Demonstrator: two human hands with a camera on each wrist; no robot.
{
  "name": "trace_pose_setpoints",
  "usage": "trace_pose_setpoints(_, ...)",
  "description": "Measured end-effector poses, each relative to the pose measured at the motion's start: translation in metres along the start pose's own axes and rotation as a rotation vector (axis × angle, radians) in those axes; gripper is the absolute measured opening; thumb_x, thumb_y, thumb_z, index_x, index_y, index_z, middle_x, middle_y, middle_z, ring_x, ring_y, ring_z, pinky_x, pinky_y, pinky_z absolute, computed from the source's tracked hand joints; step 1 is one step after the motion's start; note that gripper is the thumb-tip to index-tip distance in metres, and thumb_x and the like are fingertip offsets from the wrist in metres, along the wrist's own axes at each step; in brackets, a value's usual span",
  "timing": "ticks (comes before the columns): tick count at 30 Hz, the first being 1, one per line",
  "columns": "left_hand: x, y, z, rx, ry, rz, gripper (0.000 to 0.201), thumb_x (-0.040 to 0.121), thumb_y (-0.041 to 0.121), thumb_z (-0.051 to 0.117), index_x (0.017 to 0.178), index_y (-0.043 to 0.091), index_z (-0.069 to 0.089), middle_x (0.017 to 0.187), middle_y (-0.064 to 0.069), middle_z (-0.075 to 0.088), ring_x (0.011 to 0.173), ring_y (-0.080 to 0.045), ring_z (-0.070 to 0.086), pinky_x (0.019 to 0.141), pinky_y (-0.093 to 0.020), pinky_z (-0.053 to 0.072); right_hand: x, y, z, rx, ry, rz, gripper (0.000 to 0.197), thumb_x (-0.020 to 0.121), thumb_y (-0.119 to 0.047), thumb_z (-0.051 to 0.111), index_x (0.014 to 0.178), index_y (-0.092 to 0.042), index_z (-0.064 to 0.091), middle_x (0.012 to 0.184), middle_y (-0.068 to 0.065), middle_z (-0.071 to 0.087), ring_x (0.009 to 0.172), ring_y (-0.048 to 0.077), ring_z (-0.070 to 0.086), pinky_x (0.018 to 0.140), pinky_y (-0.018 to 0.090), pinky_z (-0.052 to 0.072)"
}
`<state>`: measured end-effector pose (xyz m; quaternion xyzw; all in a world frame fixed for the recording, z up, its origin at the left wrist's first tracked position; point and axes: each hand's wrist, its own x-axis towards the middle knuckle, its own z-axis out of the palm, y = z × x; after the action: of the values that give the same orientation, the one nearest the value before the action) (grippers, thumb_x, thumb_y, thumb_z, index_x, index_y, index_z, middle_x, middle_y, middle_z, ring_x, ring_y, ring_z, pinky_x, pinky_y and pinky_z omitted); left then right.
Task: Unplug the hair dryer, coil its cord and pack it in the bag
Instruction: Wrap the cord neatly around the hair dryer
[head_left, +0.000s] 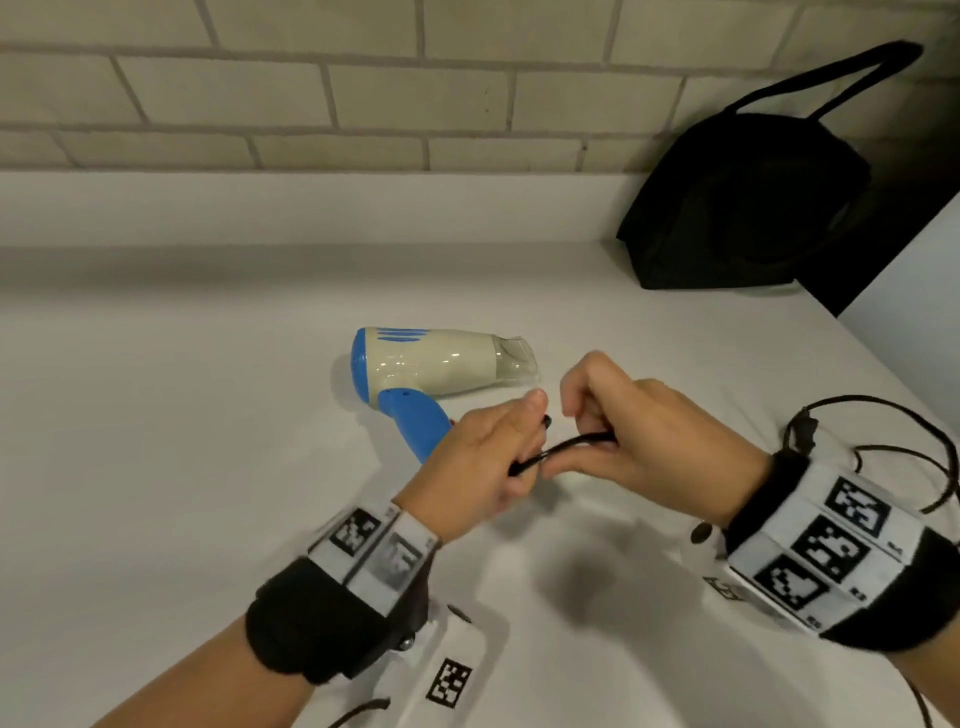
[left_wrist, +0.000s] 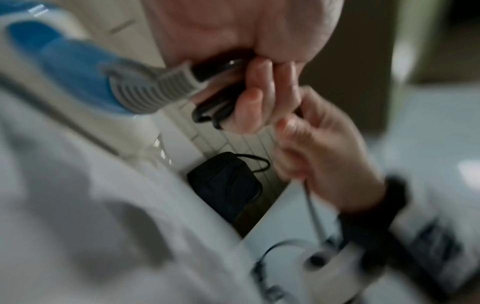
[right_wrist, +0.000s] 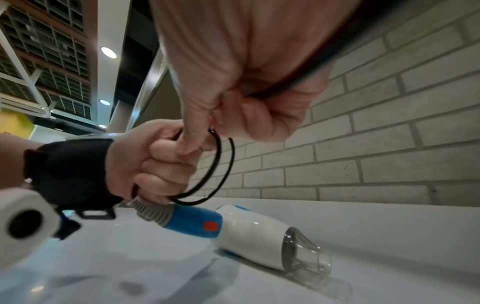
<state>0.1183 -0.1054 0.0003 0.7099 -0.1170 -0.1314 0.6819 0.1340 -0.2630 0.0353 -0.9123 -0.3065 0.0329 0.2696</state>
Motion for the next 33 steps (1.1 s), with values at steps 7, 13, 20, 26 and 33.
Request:
trace_pose_setpoints(7, -0.007, 0.009, -0.025, -0.357, -0.199, -0.170, 0.012, 0.068, 0.015, 0.063, 0.060, 0.019, 0.055, 0.033, 0.013, 0.030, 0.025, 0.000, 0.021, 0.031, -0.010, 0.022, 0.024, 0.007, 0.014, 0.470, -0.083, -0.008, 0.009, 0.077, -0.020, 0.066, 0.081, -0.015, 0.060, 0.089, 0.010, 0.059, 0.077, 0.007, 0.053, 0.072, 0.017, 0.044)
trace_pose_setpoints(13, -0.002, 0.004, -0.020, 0.023, 0.095, -0.165, 0.014, 0.088, 0.004, 0.049, 0.077, 0.012, 0.050, 0.034, 0.009, 0.042, 0.033, -0.005, 0.043, 0.042, -0.016, 0.044, 0.024, 0.004, 0.044, 0.671, -0.011, 0.192, 0.020, 0.089, -0.004, 0.046, 0.082, -0.023, 0.048, 0.082, 0.013, 0.065, 0.072, 0.030, 0.065, 0.072, 0.041, 0.056)
trace_pose_setpoints(20, -0.016, -0.001, -0.021, 0.057, 0.141, -0.258, 0.027, 0.092, 0.022, 0.039, 0.067, 0.019, 0.049, 0.034, 0.008, 0.038, 0.062, -0.008, 0.066, 0.046, -0.021, 0.037, 0.022, -0.006, 0.057, 0.320, 0.115, 0.102, 0.019, 0.082, 0.003, 0.046, 0.096, -0.011, 0.046, 0.062, -0.011, 0.044, 0.054, 0.001, 0.052, 0.049, 0.009, 0.038)
trace_pose_setpoints(26, -0.021, 0.003, -0.033, -0.323, 0.044, -0.227, 0.017, 0.075, 0.026, 0.050, 0.066, 0.012, 0.051, 0.038, 0.012, 0.023, 0.034, -0.006, 0.024, 0.052, -0.023, 0.042, 0.019, -0.008, 0.054, 0.222, 0.068, 0.082, 0.010, 0.089, -0.008, 0.042, 0.099, -0.009, 0.044, 0.048, -0.015, 0.047, 0.048, -0.001, 0.048, 0.048, 0.011, 0.037)
trace_pose_setpoints(33, -0.025, -0.013, -0.042, -0.568, -0.176, -0.250, 0.037, 0.057, 0.056, 0.075, 0.059, 0.022, 0.061, 0.037, 0.016, 0.031, 0.030, 0.000, 0.028, 0.044, -0.018, 0.043, 0.010, -0.009, 0.043, 0.422, -0.186, 0.121, 0.023, 0.092, -0.016, 0.036, 0.080, -0.035, 0.039, 0.071, 0.014, 0.057, 0.045, 0.005, 0.052, 0.049, 0.040, 0.049)
